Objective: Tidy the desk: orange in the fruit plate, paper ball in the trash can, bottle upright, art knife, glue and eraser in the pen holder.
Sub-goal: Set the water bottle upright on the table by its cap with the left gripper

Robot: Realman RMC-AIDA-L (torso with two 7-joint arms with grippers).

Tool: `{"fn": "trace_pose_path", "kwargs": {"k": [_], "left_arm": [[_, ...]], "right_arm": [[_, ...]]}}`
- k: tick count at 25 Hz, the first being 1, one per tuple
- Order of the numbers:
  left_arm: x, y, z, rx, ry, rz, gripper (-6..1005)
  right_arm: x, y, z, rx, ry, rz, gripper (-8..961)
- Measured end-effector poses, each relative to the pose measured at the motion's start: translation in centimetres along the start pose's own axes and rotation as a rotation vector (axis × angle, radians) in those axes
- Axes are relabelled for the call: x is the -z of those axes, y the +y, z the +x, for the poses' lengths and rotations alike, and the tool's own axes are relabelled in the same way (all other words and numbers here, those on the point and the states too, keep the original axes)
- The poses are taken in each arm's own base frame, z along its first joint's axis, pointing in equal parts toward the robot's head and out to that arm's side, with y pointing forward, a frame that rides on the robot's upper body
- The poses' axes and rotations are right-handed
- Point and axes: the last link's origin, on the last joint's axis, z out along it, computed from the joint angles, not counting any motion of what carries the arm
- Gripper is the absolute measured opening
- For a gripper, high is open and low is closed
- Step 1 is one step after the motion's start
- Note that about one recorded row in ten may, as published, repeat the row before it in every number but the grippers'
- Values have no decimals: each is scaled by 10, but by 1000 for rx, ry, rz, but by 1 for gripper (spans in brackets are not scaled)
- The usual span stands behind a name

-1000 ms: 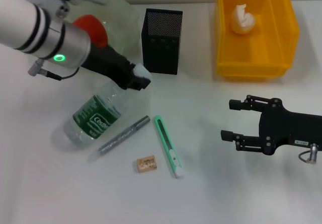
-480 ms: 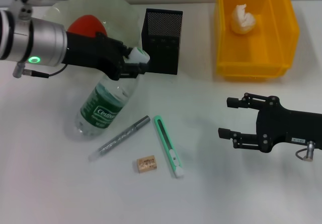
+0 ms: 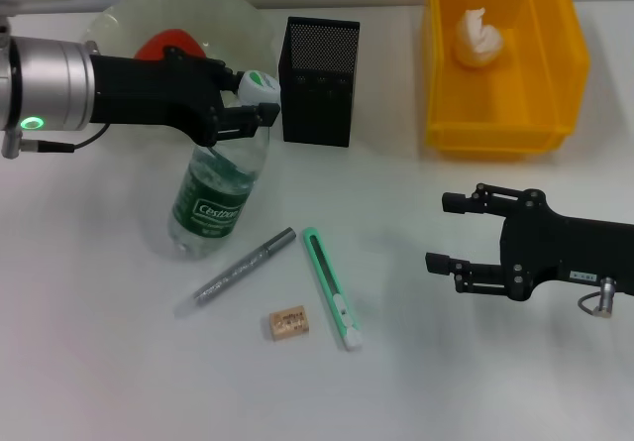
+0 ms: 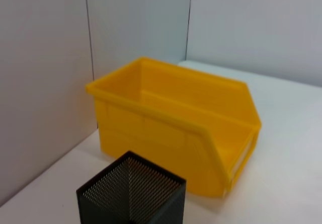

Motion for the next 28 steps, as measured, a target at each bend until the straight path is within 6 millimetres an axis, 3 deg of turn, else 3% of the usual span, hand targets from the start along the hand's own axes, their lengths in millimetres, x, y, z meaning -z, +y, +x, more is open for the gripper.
{"fn": "trace_pose_path", "kwargs": {"k": [22, 25, 28], "left_arm": [[21, 7, -12, -4, 142, -5, 455], [36, 9, -21, -19, 228, 16, 456], [36, 9, -21, -19, 228, 16, 457]], "right_arm": [[-3, 1, 0, 1, -2, -6, 753], [-3, 1, 0, 1, -3, -7, 753], [-4, 2, 0, 1, -5, -8, 754]]}}
